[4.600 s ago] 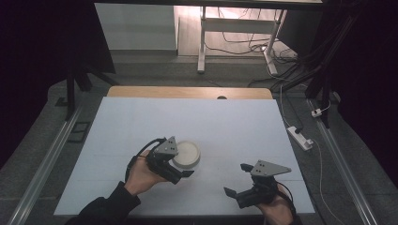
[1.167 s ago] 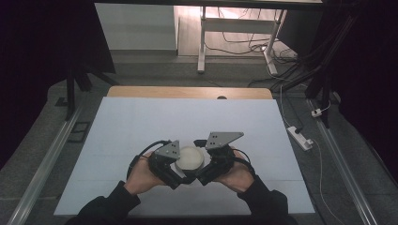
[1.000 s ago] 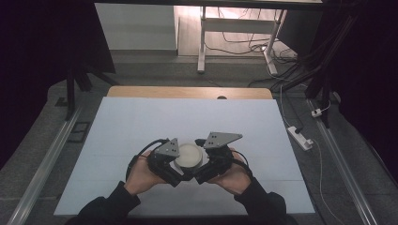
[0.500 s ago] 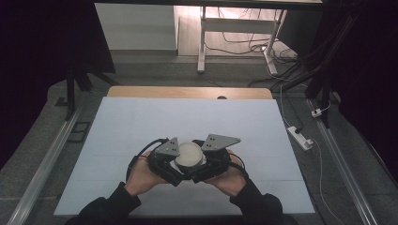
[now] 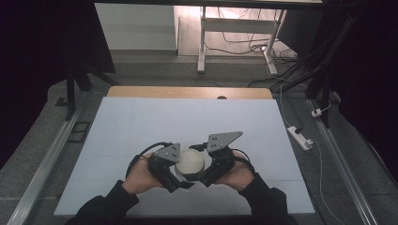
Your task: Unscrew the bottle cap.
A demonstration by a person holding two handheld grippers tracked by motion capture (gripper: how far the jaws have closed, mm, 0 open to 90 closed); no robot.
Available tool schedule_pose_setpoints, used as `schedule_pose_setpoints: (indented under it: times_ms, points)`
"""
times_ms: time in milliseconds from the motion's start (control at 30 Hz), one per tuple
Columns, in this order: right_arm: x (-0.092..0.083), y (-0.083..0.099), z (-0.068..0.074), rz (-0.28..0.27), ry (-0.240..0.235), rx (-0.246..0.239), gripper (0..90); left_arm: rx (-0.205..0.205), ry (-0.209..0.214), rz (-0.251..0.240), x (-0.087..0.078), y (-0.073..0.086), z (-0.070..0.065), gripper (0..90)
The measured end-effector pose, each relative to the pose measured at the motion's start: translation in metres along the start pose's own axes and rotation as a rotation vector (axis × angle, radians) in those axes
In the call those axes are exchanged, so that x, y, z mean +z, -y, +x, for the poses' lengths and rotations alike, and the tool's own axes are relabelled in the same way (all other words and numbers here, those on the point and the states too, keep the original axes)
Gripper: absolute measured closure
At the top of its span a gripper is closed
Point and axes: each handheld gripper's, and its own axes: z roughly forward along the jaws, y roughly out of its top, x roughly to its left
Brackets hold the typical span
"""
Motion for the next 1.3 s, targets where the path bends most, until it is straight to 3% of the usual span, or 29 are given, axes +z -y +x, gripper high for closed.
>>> schedule_pose_setpoints:
  times_ms: [167, 300, 367, 433, 467, 500, 533, 667, 800, 933, 1167, 1267, 1300]
  points:
    - [-0.002, 0.002, 0.001, 0.016, -0.062, -0.045, 6.9, 0.032, 0.018, 0.016, 0.002, -0.001, -0.003, 7.7]
    - [-0.001, 0.002, 0.002, 0.021, -0.048, -0.038, 6.2, 0.022, 0.006, 0.012, 0.002, -0.001, -0.003, 7.7]
    - [-0.001, -0.001, 0.005, 0.012, -0.001, -0.032, 0.2, 0.002, -0.016, 0.004, 0.002, 0.0, -0.002, 7.7]
    - [-0.004, -0.007, 0.009, 0.0, 0.064, -0.018, 0.0, -0.029, -0.046, -0.001, 0.001, 0.0, 0.0, 7.7]
    - [-0.004, -0.007, 0.009, 0.0, 0.064, -0.018, 0.0, -0.029, -0.046, -0.001, 0.001, 0.0, 0.0, 7.7]
    - [-0.006, -0.01, 0.012, -0.002, 0.112, -0.002, 0.0, -0.052, -0.074, -0.007, 0.0, 0.0, 0.001, 7.7]
    - [-0.006, -0.011, 0.013, -0.003, 0.131, -0.002, 0.0, -0.06, -0.09, -0.007, 0.0, 0.0, 0.001, 7.7]
    - [0.002, -0.012, 0.018, 0.023, 0.238, 0.004, 0.0, -0.091, -0.14, -0.007, -0.001, -0.001, 0.001, 7.7]
    - [0.008, -0.008, 0.019, 0.005, 0.302, 0.022, 3.1, -0.111, -0.171, -0.011, -0.003, -0.001, 0.002, 7.7]
    - [0.011, -0.004, 0.017, -0.022, 0.302, 0.039, 6.1, -0.111, -0.177, -0.009, -0.004, -0.001, 0.001, 7.7]
    - [0.012, -0.003, 0.018, -0.015, 0.307, 0.015, 7.0, -0.099, -0.169, 0.003, -0.002, -0.001, 0.001, 7.7]
    - [0.01, -0.002, 0.016, -0.012, 0.261, 0.025, 7.1, -0.081, -0.118, -0.006, -0.003, 0.0, 0.003, 7.7]
    - [0.01, -0.002, 0.016, -0.012, 0.261, 0.025, 7.1, -0.081, -0.118, -0.006, -0.003, 0.0, 0.003, 7.7]
